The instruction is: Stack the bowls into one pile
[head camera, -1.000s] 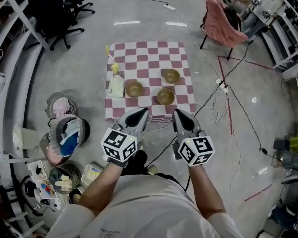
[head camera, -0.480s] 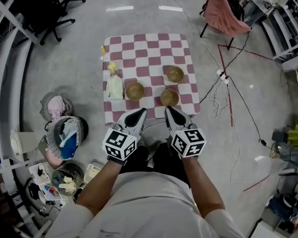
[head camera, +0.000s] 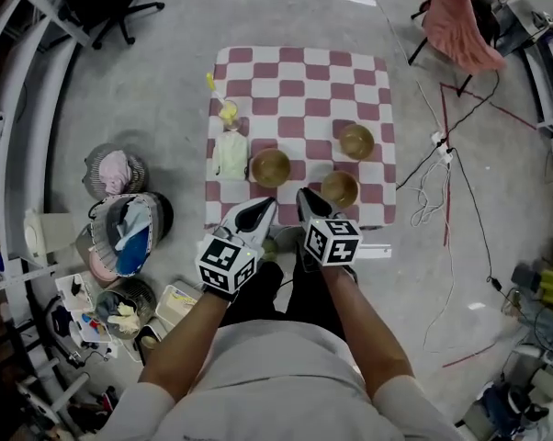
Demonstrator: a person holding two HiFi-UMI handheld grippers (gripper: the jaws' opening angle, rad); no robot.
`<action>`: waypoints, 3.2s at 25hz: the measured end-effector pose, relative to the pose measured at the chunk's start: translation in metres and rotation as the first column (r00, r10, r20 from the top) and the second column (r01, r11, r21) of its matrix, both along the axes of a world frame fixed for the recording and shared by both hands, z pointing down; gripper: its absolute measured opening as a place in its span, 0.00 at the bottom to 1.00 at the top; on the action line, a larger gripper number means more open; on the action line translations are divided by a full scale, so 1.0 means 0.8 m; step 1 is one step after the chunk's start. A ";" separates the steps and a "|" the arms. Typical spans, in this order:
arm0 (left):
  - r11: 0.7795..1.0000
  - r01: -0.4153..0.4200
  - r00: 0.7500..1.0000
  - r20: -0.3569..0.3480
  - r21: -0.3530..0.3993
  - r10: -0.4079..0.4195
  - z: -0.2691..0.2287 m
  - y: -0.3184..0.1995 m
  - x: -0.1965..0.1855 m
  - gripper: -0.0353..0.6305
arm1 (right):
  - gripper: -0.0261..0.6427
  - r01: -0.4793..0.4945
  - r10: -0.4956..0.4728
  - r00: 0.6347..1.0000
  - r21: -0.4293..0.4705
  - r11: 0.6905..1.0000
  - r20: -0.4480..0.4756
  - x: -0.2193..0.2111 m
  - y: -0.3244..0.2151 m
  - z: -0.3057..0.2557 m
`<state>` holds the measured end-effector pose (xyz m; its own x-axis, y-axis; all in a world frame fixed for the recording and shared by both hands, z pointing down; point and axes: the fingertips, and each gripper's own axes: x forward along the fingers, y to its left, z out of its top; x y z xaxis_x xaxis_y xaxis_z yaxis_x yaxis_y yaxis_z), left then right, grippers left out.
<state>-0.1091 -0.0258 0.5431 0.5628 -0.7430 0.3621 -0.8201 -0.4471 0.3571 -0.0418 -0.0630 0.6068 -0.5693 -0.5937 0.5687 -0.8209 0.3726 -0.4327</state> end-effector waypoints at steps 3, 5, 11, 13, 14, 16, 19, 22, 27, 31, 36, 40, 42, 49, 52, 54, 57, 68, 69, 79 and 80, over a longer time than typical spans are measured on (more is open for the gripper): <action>0.999 0.033 0.999 0.002 -0.031 -0.033 0.016 -0.011 -0.006 0.06 | 0.12 0.005 -0.005 1.000 -0.059 0.998 -0.004 -0.008 -0.019 0.038; 0.997 0.056 0.998 0.000 -0.048 -0.056 0.026 -0.017 -0.008 0.06 | 0.13 0.008 -0.009 1.000 -0.103 0.995 -0.014 -0.011 -0.026 0.064; 0.989 0.109 0.994 0.009 -0.099 -0.109 0.062 -0.036 -0.017 0.06 | 0.14 0.007 -0.018 0.999 -0.224 0.974 -0.047 -0.021 -0.046 0.136; 0.986 0.123 0.992 0.011 -0.112 -0.122 0.071 -0.041 -0.019 0.06 | 0.15 -0.007 -0.006 0.999 -0.262 0.965 -0.048 -0.024 -0.052 0.155; 0.985 0.128 0.992 0.011 -0.118 -0.128 0.075 -0.042 -0.020 0.06 | 0.15 -0.016 0.003 0.999 -0.280 0.960 -0.048 -0.025 -0.055 0.163; 0.982 0.136 0.991 0.010 -0.131 -0.136 0.080 -0.043 -0.020 0.06 | 0.15 -0.032 0.021 0.999 -0.315 0.949 -0.037 -0.028 -0.059 0.176; 0.978 0.145 0.989 0.011 -0.148 -0.145 0.087 -0.041 -0.019 0.06 | 0.15 -0.034 0.031 0.999 -0.366 0.930 -0.015 -0.035 -0.062 0.192; 0.973 0.160 0.987 0.011 -0.165 -0.160 0.092 -0.038 -0.021 0.06 | 0.14 -0.051 0.044 0.999 -0.408 0.912 -0.027 -0.034 -0.064 0.205; 0.968 0.176 0.984 0.016 -0.177 -0.176 0.096 -0.038 -0.027 0.06 | 0.10 -0.080 0.084 0.996 -0.436 0.896 -0.010 -0.033 -0.071 0.210; 0.969 0.174 0.985 0.019 -0.175 -0.173 0.096 -0.038 -0.028 0.06 | 0.07 -0.101 0.112 0.994 -0.447 0.889 -0.002 -0.029 -0.072 0.211; 0.974 0.158 0.987 0.011 -0.163 -0.158 0.091 -0.041 -0.022 0.06 | 0.07 -0.103 0.127 0.992 -0.429 0.898 0.028 -0.020 -0.077 0.187; 0.982 0.126 0.992 0.001 -0.143 -0.128 0.080 -0.044 -0.009 0.06 | 0.07 -0.106 0.134 0.990 -0.401 0.910 0.040 0.003 -0.076 0.151; 0.986 0.104 0.994 -0.009 -0.131 -0.106 0.073 -0.049 0.003 0.06 | 0.07 -0.121 0.148 0.988 -0.386 0.915 0.039 0.025 -0.073 0.134; 0.995 0.007 0.999 -0.030 -0.096 -0.010 0.054 -0.060 0.052 0.06 | 0.07 -0.253 0.277 0.961 -0.354 0.900 0.018 0.125 -0.059 0.102; 0.995 -0.040 0.999 -0.033 -0.089 0.037 0.049 -0.062 0.076 0.06 | 0.07 -0.297 0.322 0.947 -0.354 0.887 0.010 0.156 -0.050 0.100; 0.994 -0.073 0.997 -0.032 -0.087 0.071 0.048 -0.063 0.093 0.06 | 0.07 -0.322 0.346 0.938 -0.353 0.878 0.007 0.172 -0.044 0.100; 0.990 -0.111 0.994 -0.031 -0.090 0.109 0.049 -0.063 0.118 0.06 | 0.07 -0.344 0.369 0.930 -0.359 0.868 -0.001 0.193 -0.038 0.106; 0.980 -0.154 0.988 -0.014 -0.128 0.154 0.066 -0.067 0.173 0.06 | 0.07 -0.337 0.359 0.933 -0.423 0.841 -0.030 0.229 -0.027 0.151; 0.980 -0.153 0.988 -0.013 -0.131 0.152 0.068 -0.067 0.175 0.06 | 0.07 -0.332 0.353 0.935 -0.425 0.842 -0.032 0.230 -0.027 0.153; 0.977 -0.141 0.990 -0.010 -0.163 0.141 0.086 -0.074 0.190 0.06 | 0.07 -0.250 0.252 0.966 -0.441 0.862 -0.055 0.226 -0.030 0.174; 0.976 -0.141 0.990 -0.009 -0.165 0.141 0.087 -0.075 0.192 0.06 | 0.07 -0.246 0.238 0.968 -0.435 0.866 -0.074 0.228 -0.030 0.175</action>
